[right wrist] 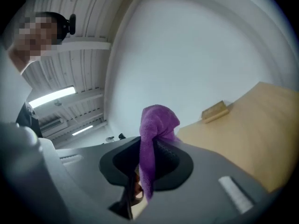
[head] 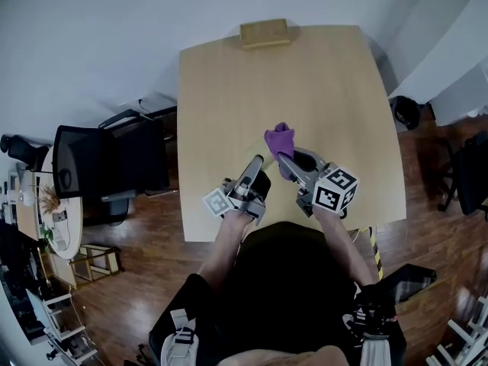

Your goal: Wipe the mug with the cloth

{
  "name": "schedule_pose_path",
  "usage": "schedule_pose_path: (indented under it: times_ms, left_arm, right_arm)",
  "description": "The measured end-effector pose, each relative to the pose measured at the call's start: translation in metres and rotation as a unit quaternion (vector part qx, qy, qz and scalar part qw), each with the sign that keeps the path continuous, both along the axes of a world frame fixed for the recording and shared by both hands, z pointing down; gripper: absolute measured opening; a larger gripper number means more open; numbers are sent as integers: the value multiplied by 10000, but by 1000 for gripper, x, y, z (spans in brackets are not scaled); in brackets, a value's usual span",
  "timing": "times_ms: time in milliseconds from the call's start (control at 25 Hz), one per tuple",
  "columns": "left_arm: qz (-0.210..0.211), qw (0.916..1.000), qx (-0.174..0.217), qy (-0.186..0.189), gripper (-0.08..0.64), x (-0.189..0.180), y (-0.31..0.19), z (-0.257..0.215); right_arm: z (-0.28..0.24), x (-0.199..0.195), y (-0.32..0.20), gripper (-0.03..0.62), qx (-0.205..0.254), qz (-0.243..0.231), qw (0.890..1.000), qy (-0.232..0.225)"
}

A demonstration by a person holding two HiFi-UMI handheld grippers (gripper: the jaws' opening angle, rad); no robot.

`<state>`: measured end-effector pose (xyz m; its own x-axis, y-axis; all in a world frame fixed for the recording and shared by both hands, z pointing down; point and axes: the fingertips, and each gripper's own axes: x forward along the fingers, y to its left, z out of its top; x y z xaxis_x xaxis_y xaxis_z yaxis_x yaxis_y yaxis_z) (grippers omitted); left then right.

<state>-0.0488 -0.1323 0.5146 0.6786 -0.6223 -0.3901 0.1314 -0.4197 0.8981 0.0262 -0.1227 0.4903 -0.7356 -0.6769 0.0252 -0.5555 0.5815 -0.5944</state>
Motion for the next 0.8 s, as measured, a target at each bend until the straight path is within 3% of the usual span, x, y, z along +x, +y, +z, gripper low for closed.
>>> schedule_pose_path:
  times_ms: [120,200,240,320,400,480,560,640,800]
  left_arm:
    - [-4,9999,118,-76,44,4,-1,-5]
    - [-55,9999,88,122,43,3,-1,-5]
    - [-106,9994,24,341,43,-1,-1,-4]
    - [-269,9946,-167,986,43,-15,-3,0]
    - [-426,9860,-304,1585,43,-31,-7,0]
    - [-459,9797,-295,1928,41,-42,-8,-6]
    - [-376,9765,-200,2111,41,-44,-6,-15]
    - [-214,9756,-86,2181,41,-35,-3,-24]
    - [70,9774,214,2102,43,-15,3,-37]
  right_arm:
    - [21,-43,22,60,-757,-968,9897,-735]
    - [32,-53,33,60,-1223,-1454,9756,-1097]
    - [35,-50,36,60,-1273,-1518,9746,-1045]
    - [33,-32,32,60,-1093,-1334,9822,-747]
    - [17,-1,16,60,-763,-743,9911,-804]
    - [-5,32,-2,60,-354,18,9930,-1131]
    - [-23,52,-13,60,22,487,9901,-1314]
    - [-33,47,-13,60,321,405,9903,-1289]
    - [-23,-17,13,60,636,-744,9929,-678]
